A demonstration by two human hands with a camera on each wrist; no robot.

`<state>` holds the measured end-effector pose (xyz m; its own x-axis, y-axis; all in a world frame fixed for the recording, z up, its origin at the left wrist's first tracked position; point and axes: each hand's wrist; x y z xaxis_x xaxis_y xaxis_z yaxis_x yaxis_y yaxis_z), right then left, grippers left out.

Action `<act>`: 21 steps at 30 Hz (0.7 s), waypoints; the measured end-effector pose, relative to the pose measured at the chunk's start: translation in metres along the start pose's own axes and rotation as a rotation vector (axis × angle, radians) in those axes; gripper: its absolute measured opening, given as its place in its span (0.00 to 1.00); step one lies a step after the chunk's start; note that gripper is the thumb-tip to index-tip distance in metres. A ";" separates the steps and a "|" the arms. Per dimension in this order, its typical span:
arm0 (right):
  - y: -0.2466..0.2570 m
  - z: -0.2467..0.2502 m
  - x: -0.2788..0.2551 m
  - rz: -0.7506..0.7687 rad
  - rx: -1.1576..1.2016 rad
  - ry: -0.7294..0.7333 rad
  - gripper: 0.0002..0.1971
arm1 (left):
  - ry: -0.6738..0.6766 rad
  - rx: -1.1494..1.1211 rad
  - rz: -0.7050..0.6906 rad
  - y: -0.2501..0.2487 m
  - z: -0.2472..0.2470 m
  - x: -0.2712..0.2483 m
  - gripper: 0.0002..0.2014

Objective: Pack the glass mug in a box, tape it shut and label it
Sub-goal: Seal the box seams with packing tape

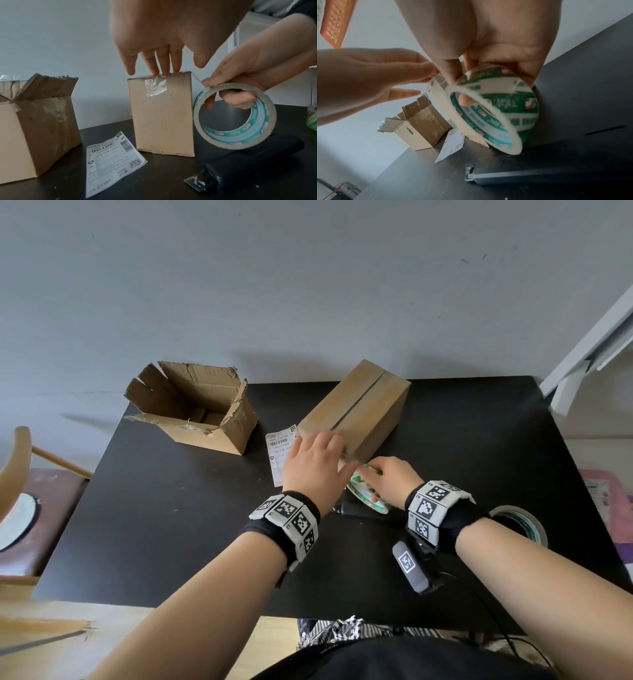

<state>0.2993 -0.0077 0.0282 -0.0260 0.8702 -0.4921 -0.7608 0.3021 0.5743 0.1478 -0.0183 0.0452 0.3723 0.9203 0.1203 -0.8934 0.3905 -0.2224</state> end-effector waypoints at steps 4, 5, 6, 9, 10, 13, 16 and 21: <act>-0.003 0.002 0.001 0.030 0.076 0.037 0.21 | -0.081 -0.005 0.069 -0.007 -0.002 0.009 0.15; -0.005 0.004 0.002 0.035 0.102 0.040 0.21 | -0.086 -0.011 0.088 -0.008 -0.003 0.010 0.15; -0.006 0.005 0.002 0.036 0.122 0.042 0.21 | -0.089 -0.014 0.103 -0.008 -0.005 0.012 0.15; -0.009 0.008 0.004 0.041 0.148 0.060 0.19 | -0.096 0.000 0.120 -0.007 -0.009 0.013 0.17; -0.009 0.009 0.004 0.040 0.153 0.067 0.19 | -0.097 0.019 0.118 -0.007 -0.009 0.013 0.17; -0.011 0.010 0.006 0.051 0.163 0.072 0.18 | -0.085 0.068 0.122 -0.009 -0.008 0.015 0.17; -0.017 0.012 0.008 0.056 0.168 0.051 0.19 | -0.086 0.082 0.136 -0.010 -0.008 0.015 0.17; -0.030 0.015 0.010 0.021 0.168 0.007 0.15 | -0.130 0.011 0.149 -0.009 -0.010 0.009 0.18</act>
<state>0.3321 -0.0026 0.0161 -0.0454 0.8744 -0.4831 -0.6413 0.3453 0.6853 0.1619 -0.0136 0.0391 0.2004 0.9566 0.2114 -0.9393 0.2489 -0.2362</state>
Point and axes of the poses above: each hand's wrist, its own x-axis towards the middle knuckle, its own z-axis out of the back of the hand, y = z × x, and after that the axes turned 10 degrees about -z, right-handed
